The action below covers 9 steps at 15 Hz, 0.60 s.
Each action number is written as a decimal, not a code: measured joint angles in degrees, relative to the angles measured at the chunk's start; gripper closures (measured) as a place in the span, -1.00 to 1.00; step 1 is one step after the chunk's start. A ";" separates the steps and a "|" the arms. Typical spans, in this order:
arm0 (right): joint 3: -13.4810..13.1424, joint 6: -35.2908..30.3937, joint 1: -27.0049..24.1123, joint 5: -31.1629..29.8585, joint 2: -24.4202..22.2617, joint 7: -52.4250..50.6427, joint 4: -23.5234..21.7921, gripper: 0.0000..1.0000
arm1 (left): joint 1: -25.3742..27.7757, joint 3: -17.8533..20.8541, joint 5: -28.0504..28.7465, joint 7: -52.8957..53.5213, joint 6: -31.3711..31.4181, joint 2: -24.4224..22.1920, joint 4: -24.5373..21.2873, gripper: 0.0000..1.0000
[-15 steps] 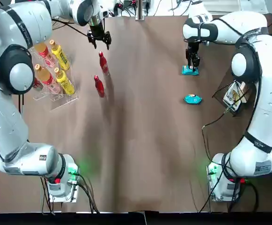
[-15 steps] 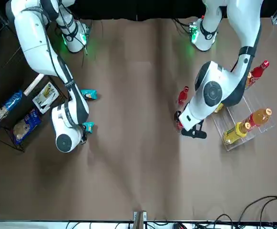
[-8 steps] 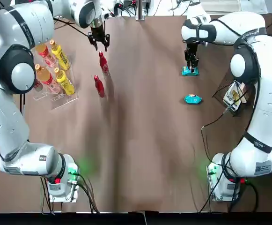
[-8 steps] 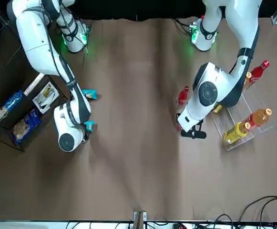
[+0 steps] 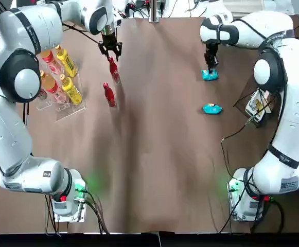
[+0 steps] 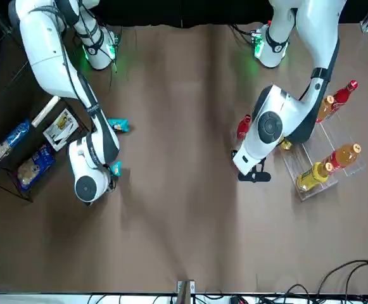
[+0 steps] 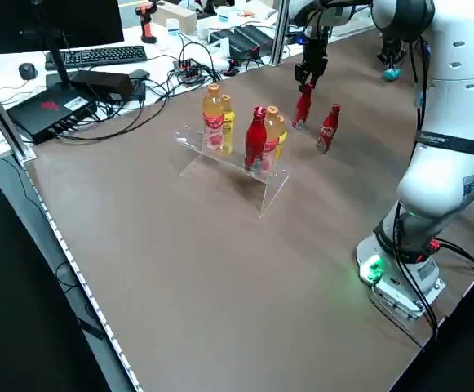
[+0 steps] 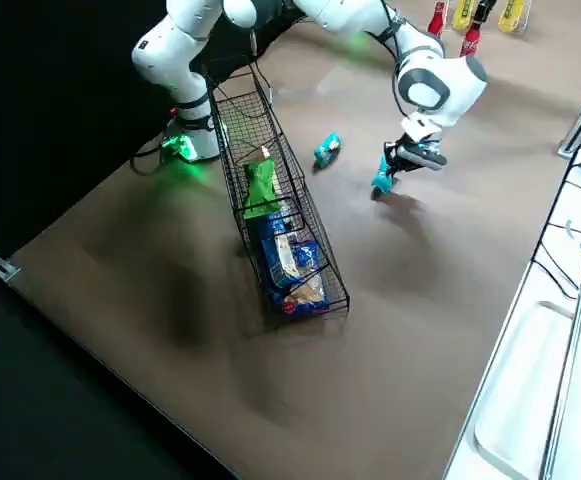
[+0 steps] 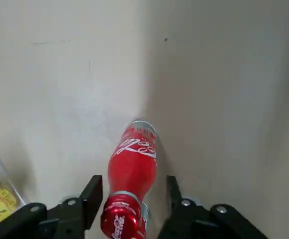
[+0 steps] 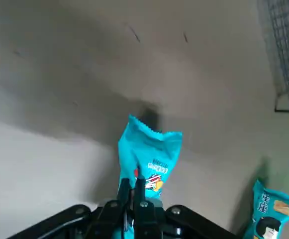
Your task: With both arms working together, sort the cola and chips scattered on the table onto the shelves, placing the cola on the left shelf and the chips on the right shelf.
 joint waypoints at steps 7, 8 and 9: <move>-0.89 -22.56 -0.76 -8.09 -6.72 -20.00 14.28 0.89 | 0.00 0.02 0.02 -0.69 -1.82 0.02 -0.03 0.07; -1.54 -24.51 -1.24 -9.15 -8.58 -24.71 15.57 0.89 | 0.00 0.02 0.02 -0.92 -1.84 0.02 -0.02 0.10; -2.41 -26.11 -1.68 -10.52 -10.65 -29.45 16.35 0.89 | 0.00 0.02 0.02 -1.06 -1.88 0.02 -0.01 0.11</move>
